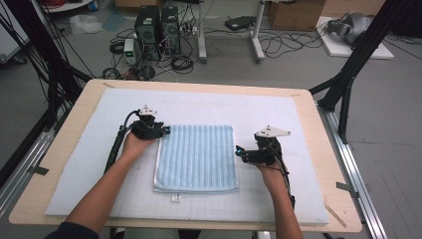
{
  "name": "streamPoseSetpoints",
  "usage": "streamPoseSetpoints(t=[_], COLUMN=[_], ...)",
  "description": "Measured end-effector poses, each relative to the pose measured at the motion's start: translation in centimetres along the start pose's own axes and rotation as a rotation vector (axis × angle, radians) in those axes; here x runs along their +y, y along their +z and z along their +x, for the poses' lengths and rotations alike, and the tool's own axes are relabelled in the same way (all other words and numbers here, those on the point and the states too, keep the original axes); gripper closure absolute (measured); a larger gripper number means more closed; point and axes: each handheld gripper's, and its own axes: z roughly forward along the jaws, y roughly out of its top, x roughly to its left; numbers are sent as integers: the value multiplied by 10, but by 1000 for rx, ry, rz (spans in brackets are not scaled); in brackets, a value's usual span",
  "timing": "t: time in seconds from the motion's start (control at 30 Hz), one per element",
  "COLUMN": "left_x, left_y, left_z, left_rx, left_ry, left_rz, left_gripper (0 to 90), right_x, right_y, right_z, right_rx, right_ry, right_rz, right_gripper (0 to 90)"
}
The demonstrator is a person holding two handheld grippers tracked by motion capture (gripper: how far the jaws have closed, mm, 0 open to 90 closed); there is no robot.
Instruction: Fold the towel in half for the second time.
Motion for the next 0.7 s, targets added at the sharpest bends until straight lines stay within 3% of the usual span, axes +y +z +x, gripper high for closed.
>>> streamPoseSetpoints(t=[0.1, 0.17, 0.4, 0.57, 0.7], left_x=[0, 0, -1, -2, -2], left_y=[0, 0, 0, 1, 1], left_z=[-3, -5, 0, 0, 1], left_rx=[-37, -36, -59, -64, -68], left_ry=[9, 11, -28, -36, -48], left_rz=[-1, 0, -6, -7, -16], left_gripper=[774, 824, 832, 833, 833], right_x=[0, 0, 0, 2, 12], right_y=[1, 2, 6, 14, 27], right_z=[0, 1, 0, -2, -6], right_rx=[-1, -1, -29, -9, -7], right_ry=[-3, -6, 17, 42, 43], right_rz=[4, 5, -3, -13, 10], right_gripper=[119, 119, 118, 118, 118])
